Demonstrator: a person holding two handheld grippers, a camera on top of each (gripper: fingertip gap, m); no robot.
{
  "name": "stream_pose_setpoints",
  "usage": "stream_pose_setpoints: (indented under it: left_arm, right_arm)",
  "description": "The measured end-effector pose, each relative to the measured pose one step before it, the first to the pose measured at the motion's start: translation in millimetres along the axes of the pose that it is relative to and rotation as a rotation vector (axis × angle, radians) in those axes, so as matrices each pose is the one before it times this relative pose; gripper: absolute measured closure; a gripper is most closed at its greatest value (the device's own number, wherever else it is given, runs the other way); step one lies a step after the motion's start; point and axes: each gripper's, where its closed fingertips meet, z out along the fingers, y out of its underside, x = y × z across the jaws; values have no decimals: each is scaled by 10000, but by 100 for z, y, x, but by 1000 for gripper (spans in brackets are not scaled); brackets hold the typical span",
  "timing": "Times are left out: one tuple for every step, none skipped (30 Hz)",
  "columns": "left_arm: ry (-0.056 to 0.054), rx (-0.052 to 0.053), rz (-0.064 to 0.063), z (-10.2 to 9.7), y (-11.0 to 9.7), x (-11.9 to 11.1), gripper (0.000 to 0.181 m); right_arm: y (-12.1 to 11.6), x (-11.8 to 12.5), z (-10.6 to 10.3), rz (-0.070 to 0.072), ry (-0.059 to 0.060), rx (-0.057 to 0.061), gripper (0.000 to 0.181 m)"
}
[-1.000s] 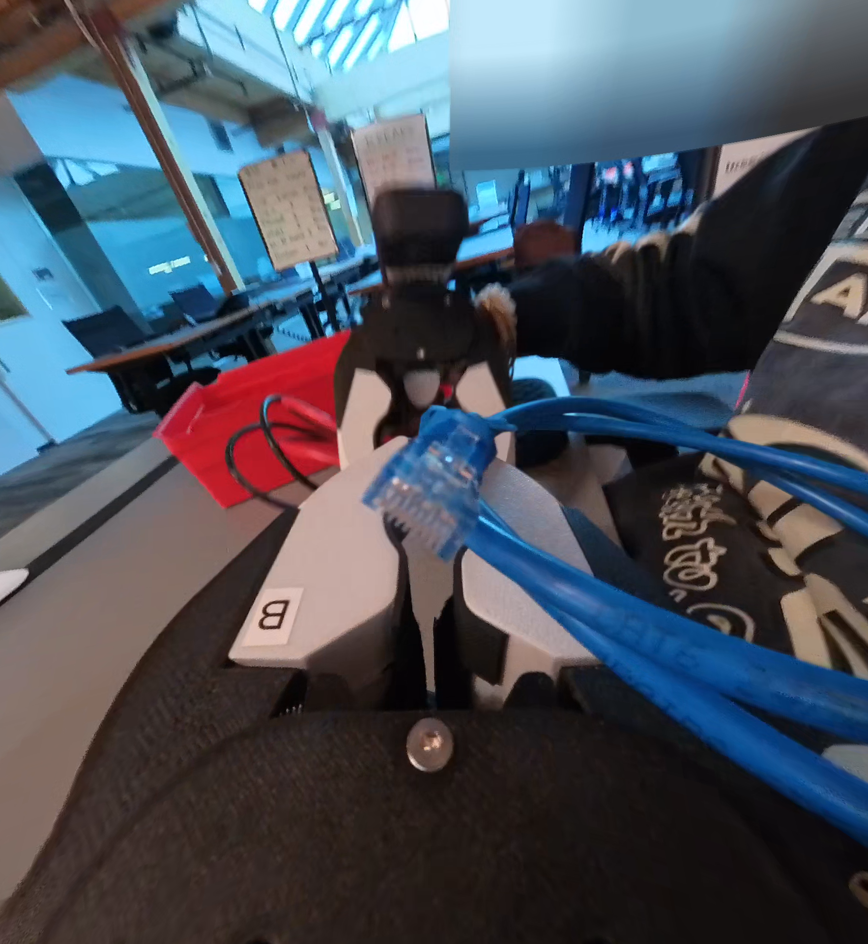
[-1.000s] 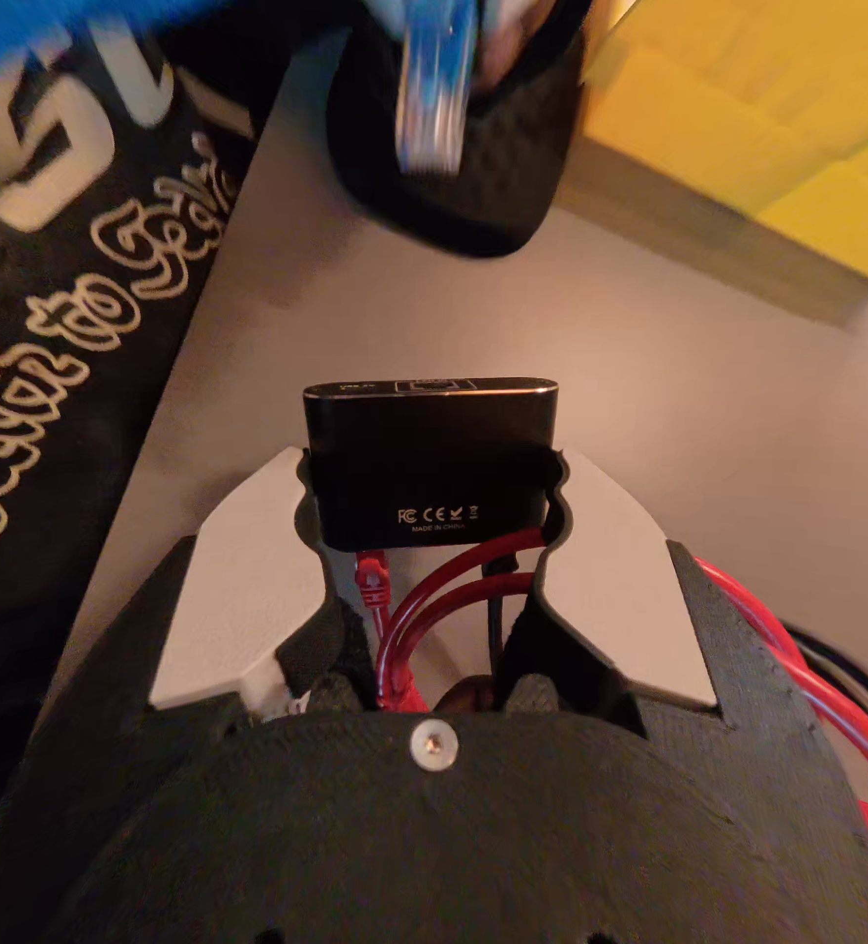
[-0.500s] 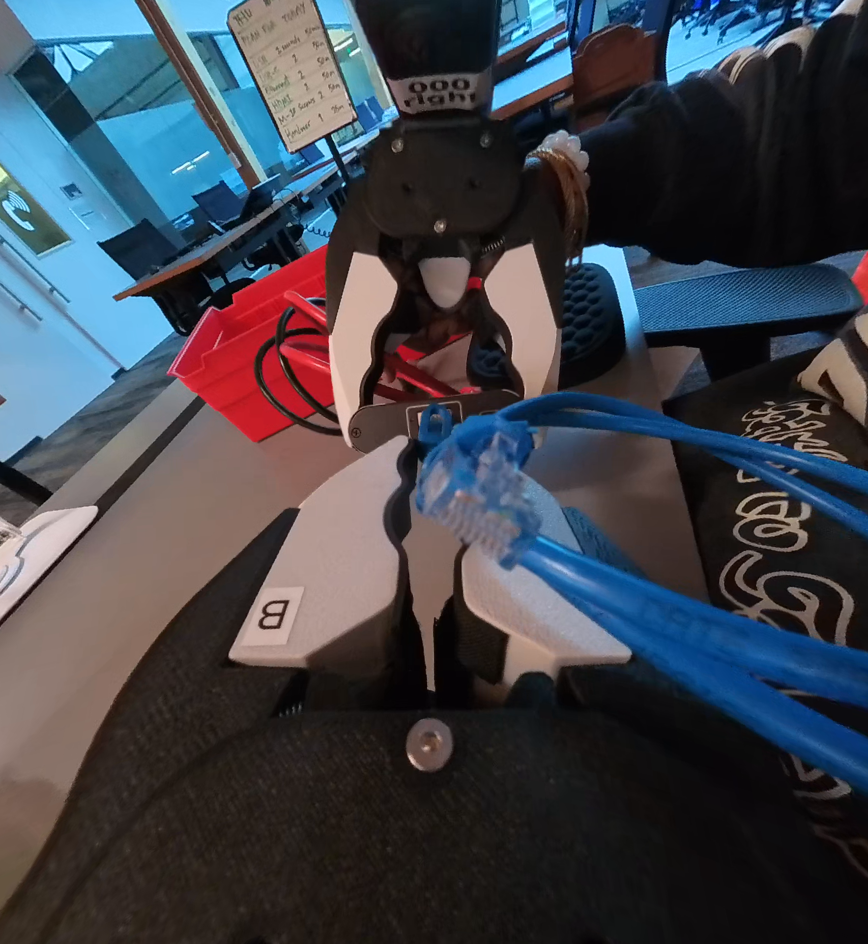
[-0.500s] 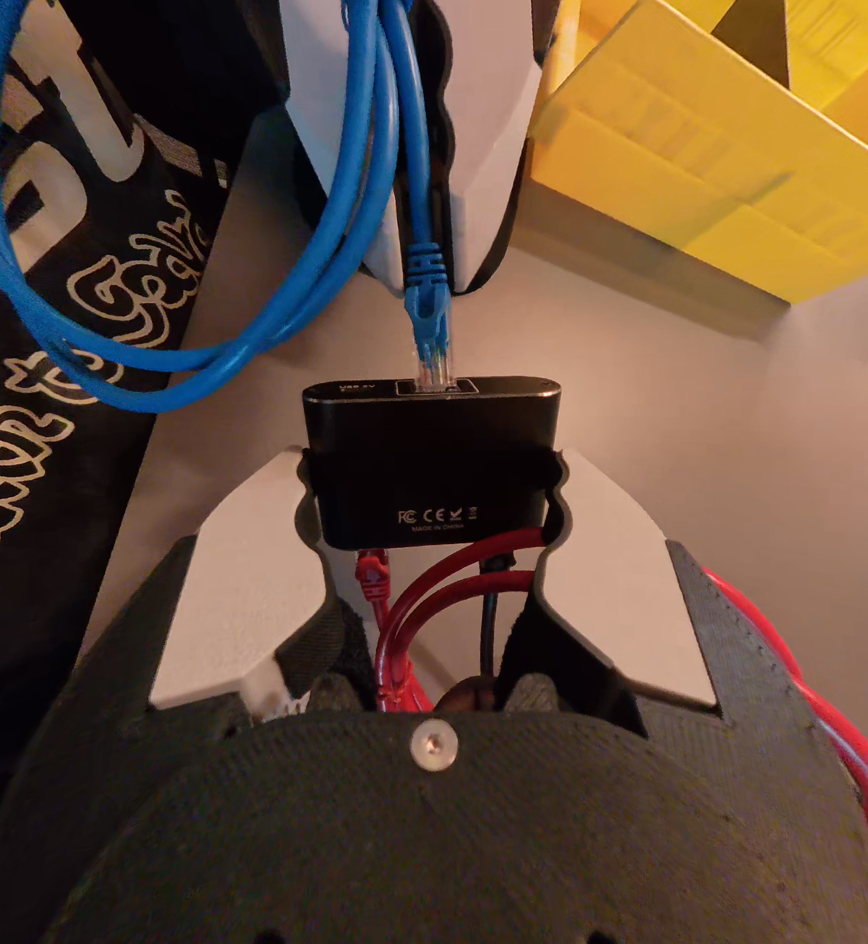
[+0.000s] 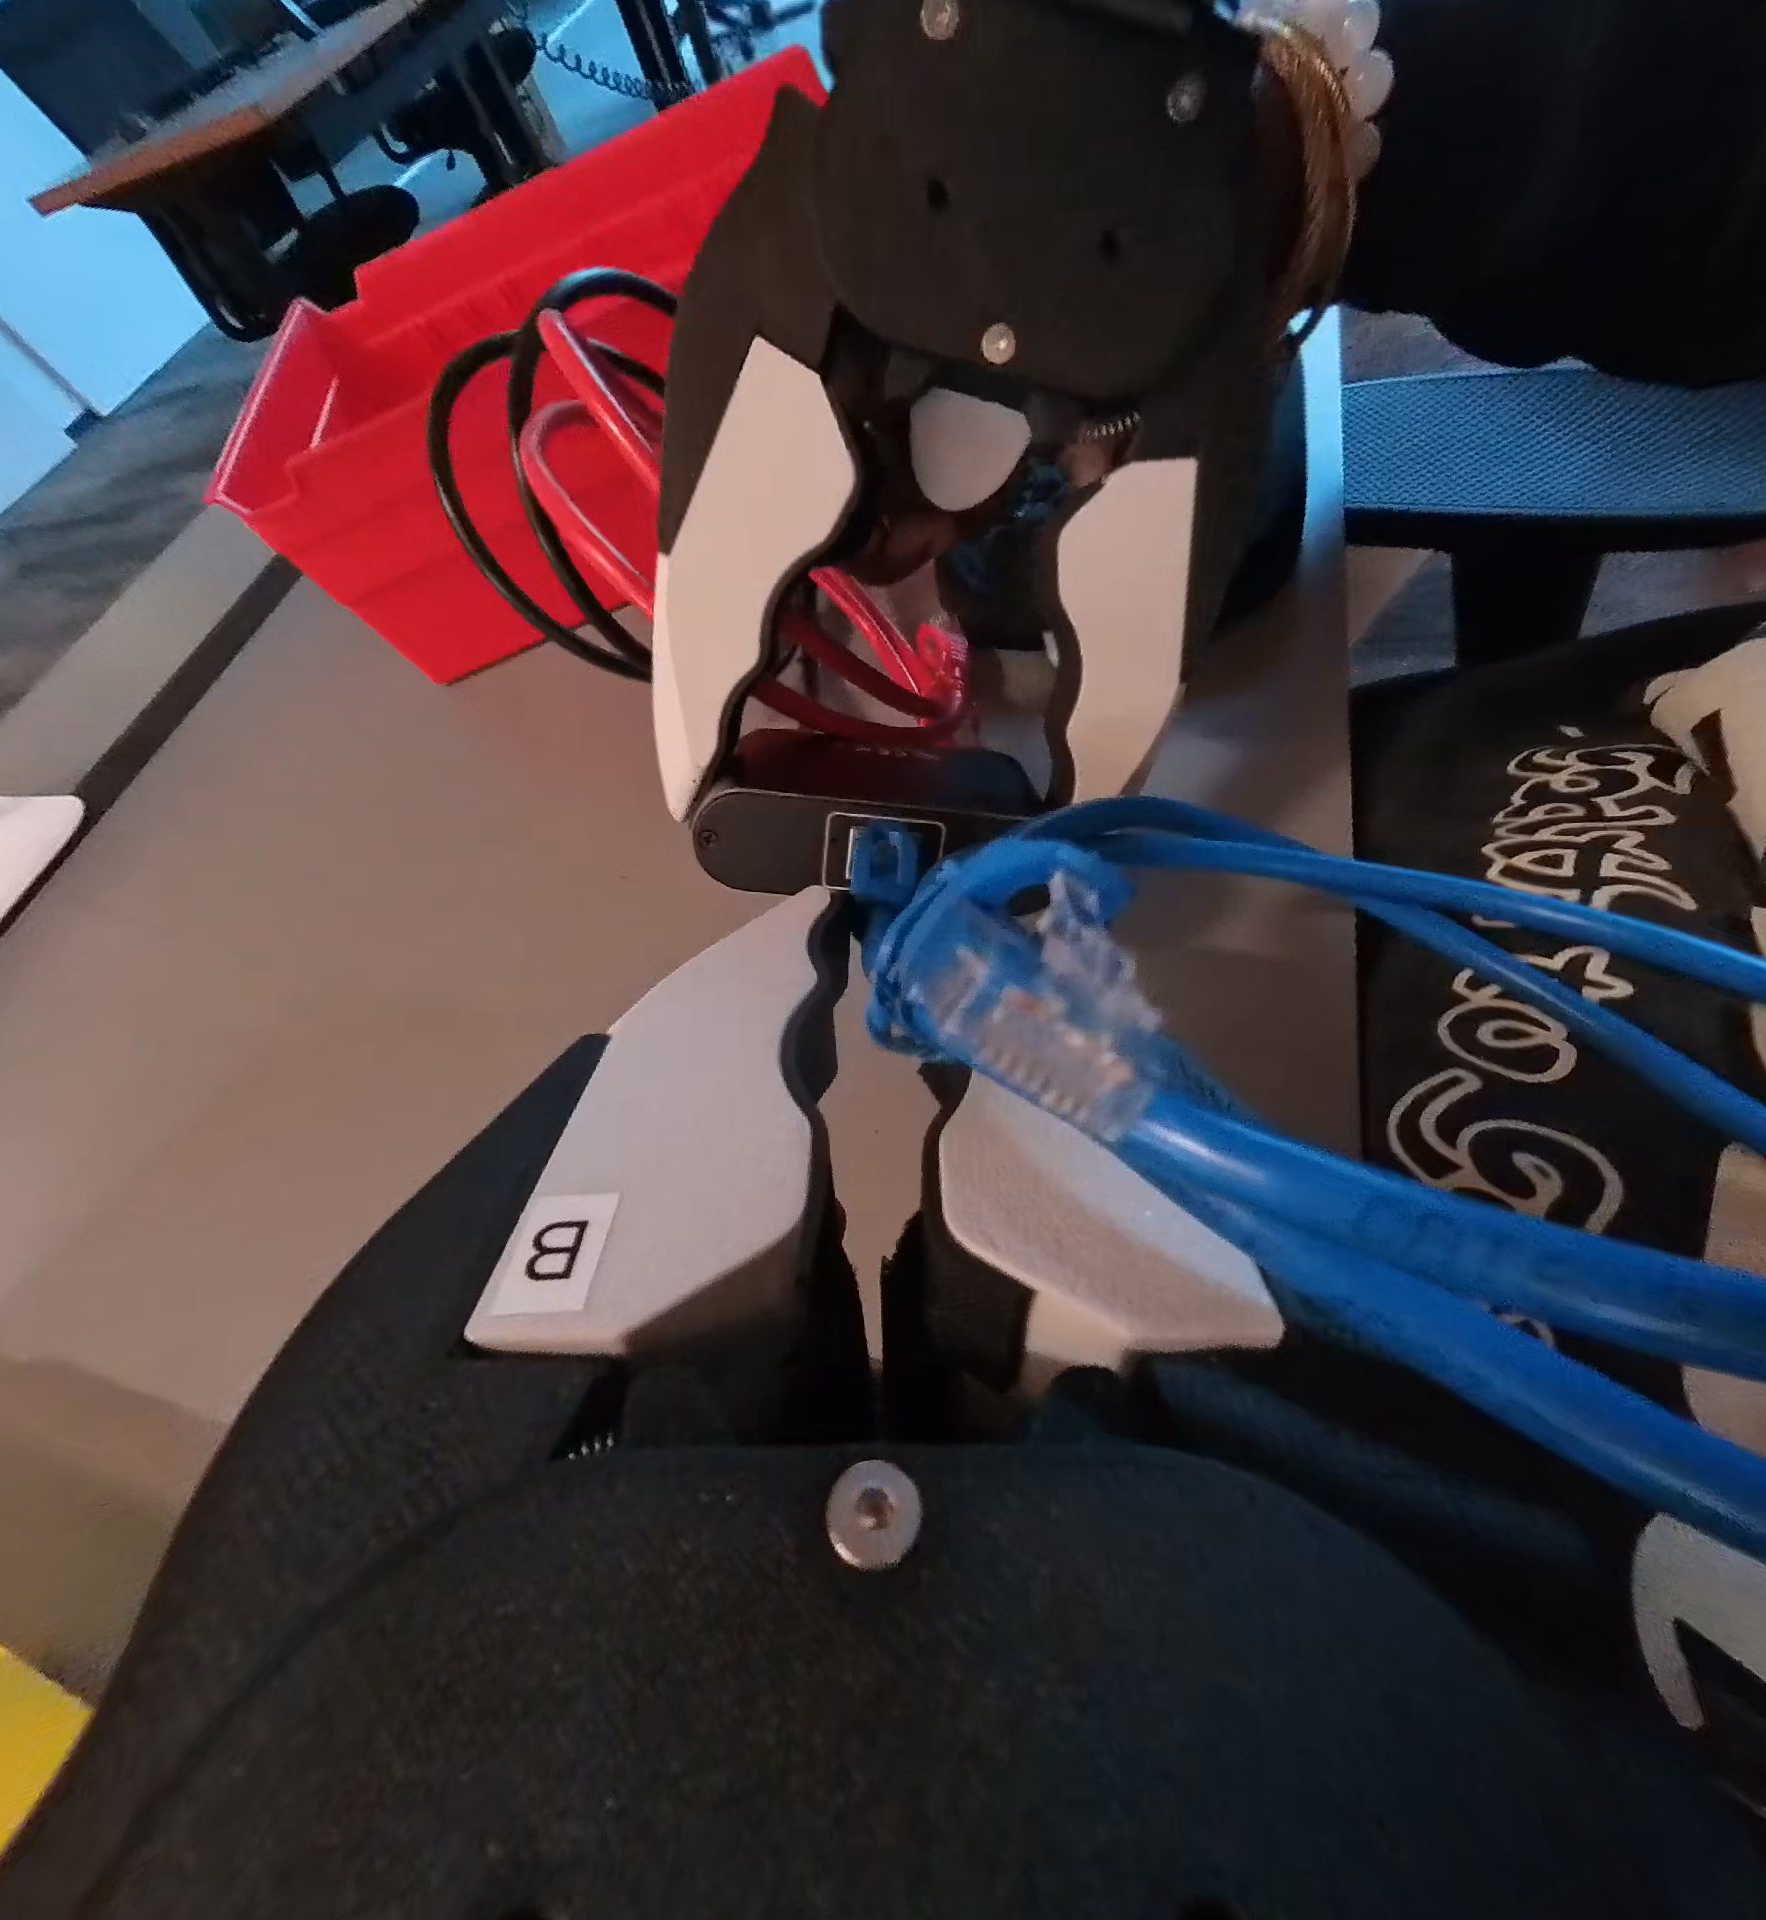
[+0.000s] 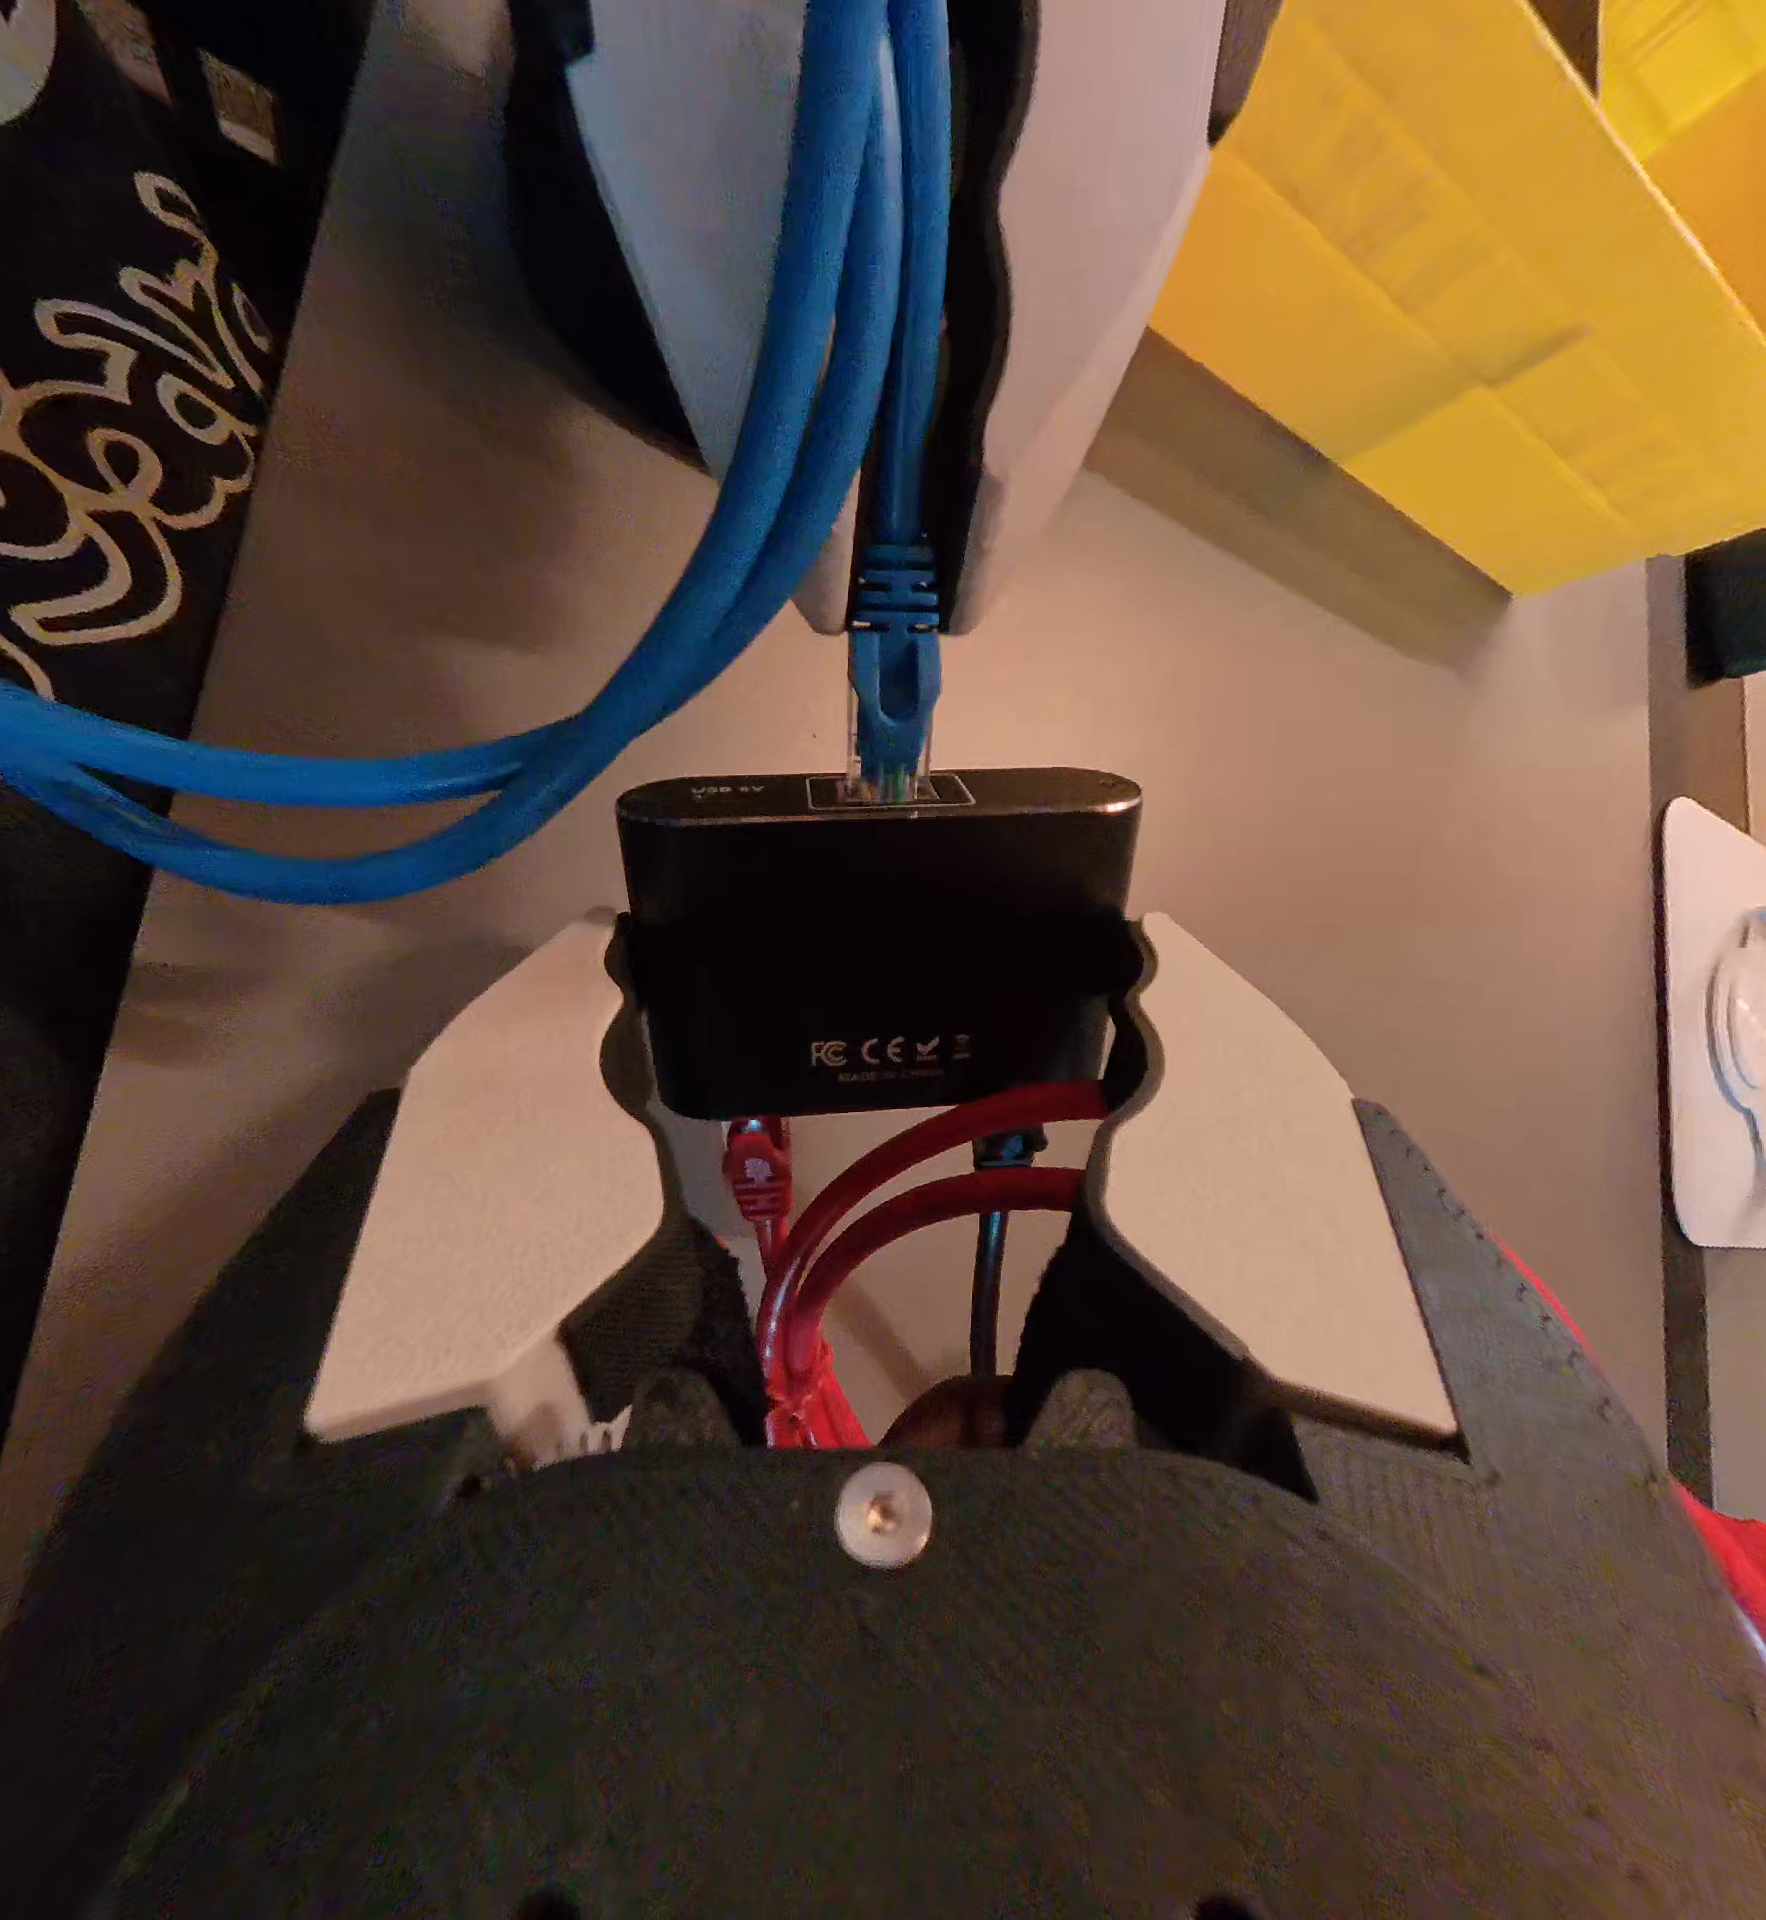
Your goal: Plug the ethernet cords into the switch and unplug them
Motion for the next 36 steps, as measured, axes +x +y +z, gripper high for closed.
stream_pose_setpoints:
  left_arm:
    - [29,105,-69,29,5,1,170]
    - [8,119,-52,97,-19,-43,170]
    - [-16,46,-14,208,9,-17,170]
    - [-9,-124,81,167,164,18,171]
    - [84,-326,130,188,372,179,171]
    - [103,-337,186,156,431,223,170]
    - [47,-118,122,76,254,73,170]
    - [-7,159,-58,-32,-45,-115,170]
    - [-38,356,-108,-140,-327,-228,170]
    - [-88,477,-57,-255,-560,-323,170]
    - [-112,541,-31,-320,-705,-384,163]
    - [-200,579,-169,-394,-822,-547,156]
    - [-146,617,-138,-488,-893,-515,149]
    - [-313,779,-65,-630,-1025,-726,145]
    - [-571,980,-92,-723,-1185,-1050,142]
    - [-564,1064,-158,-697,-1212,-1040,142]
    - [-510,993,-208,-599,-1054,-912,142]
    - [-559,725,-189,-470,-719,-969,142]
    - [-621,394,-103,-340,-332,-1046,143]
    - [-495,135,22,-179,-28,-845,143]
    - [-385,-26,57,-64,176,-647,143]
    - [-262,-80,31,10,275,-404,143]
    - [-105,-79,27,57,312,-138,144]
    - [-7,-59,58,74,304,70,144]
    - [-6,-70,114,71,294,111,144]
    - [0,-88,193,67,250,141,144]
    - [24,-102,242,65,195,169,144]
    - [42,-76,214,62,110,180,144]
    - [74,-29,145,49,34,194,144]
    - [47,-6,43,41,42,122,144]
    - [19,-15,-30,34,72,60,145]
    - [18,-26,-56,32,82,16,145]
    - [26,-23,-49,8,72,12,145]
    - [10,2,-41,7,24,-16,145]
    - [1,21,-44,-1,-7,-27,145]
    - [-11,18,-67,3,-9,-41,145]
  right_arm:
    - [-54,19,-20,6,60,116,95]
    - [-111,73,-41,46,59,167,95]
    - [-12,24,38,29,22,67,96]
    - [181,-109,162,-80,-20,-66,96]
    - [265,-271,274,-62,-97,-134,96]
    - [181,-242,239,-71,-57,-70,96]
    - [57,-45,84,-5,12,3,96]
    - [-48,144,-64,58,51,26,95]
    - [-167,336,-193,4,165,51,95]
    - [-310,545,-302,-136,314,72,95]
    - [-511,683,-431,-146,351,147,95]
    - [-679,762,-545,-120,324,245,95]
    - [-678,980,-616,-139,404,221,95]
    - [-559,1246,-639,-104,501,128,95]
    - [-481,1389,-644,-93,512,113,95]
    - [-537,1479,-649,-46,506,174,95]
    - [-596,1520,-644,0,488,213,95]
    - [-618,1556,-644,38,478,198,95]
    - [-639,1624,-644,70,507,184,95]
    - [-648,1678,-627,147,534,193,95]
    - [-616,1674,-596,221,494,180,95]
    - [-634,1685,-573,303,489,226,95]
    - [-614,1660,-573,378,453,260,95]
    - [-516,1614,-558,440,399,215,95]
    - [-417,1620,-537,478,408,192,95]
    - [-303,1595,-535,503,382,159,95]
    - [-184,1538,-520,524,346,132,95]
    - [-43,1444,-507,517,293,100,95]
    - [145,1412,-484,477,278,40,95]
    - [347,1424,-466,399,334,-26,95]
    - [596,1419,-429,333,363,-135,95]
    - [821,1369,-395,314,367,-219,95]
    - [924,1322,-365,294,368,-217,95]
    - [1024,1224,-317,331,323,-228,95]
    - [1171,1099,-240,361,272,-297,95]
    - [1274,1003,-157,369,244,-354,95]
